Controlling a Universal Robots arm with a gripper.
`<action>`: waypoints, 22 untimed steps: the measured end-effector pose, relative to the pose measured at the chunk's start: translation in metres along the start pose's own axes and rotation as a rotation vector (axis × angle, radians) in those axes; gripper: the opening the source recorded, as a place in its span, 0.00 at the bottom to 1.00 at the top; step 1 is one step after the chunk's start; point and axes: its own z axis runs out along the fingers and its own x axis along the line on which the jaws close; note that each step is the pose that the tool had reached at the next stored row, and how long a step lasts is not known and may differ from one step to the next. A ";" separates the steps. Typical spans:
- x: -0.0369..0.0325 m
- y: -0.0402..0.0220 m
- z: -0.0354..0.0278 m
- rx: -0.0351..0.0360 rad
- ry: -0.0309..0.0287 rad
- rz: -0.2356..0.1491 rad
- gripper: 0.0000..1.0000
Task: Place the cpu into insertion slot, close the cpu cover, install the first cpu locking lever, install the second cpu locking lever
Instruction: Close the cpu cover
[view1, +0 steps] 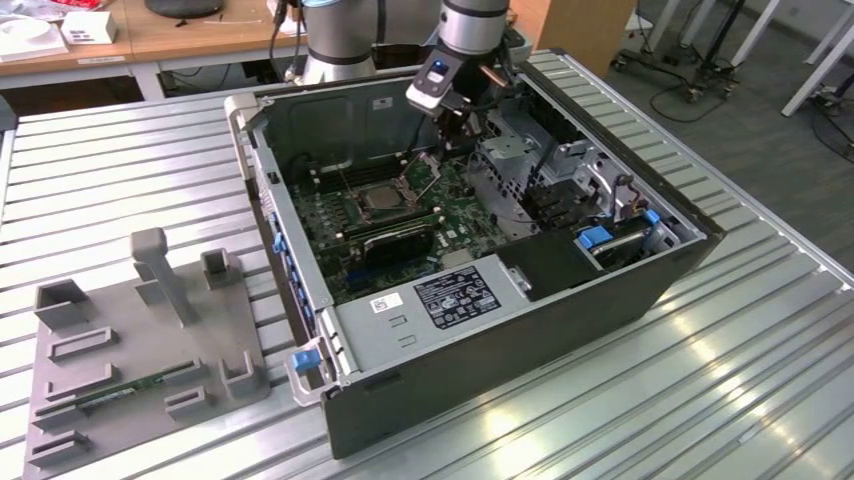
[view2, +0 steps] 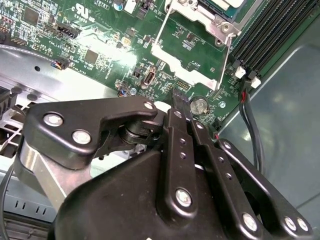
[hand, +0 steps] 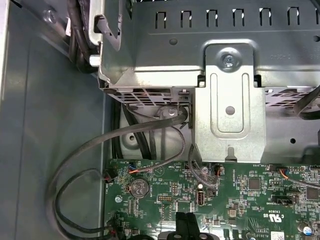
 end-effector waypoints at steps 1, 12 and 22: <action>0.0000 0.0000 0.0006 0.0000 -0.0003 0.000 0.11; 0.0000 -0.0083 0.0031 -0.0052 -0.0008 0.000 0.11; 0.0013 -0.0300 0.0051 -0.0155 -0.0010 0.000 0.11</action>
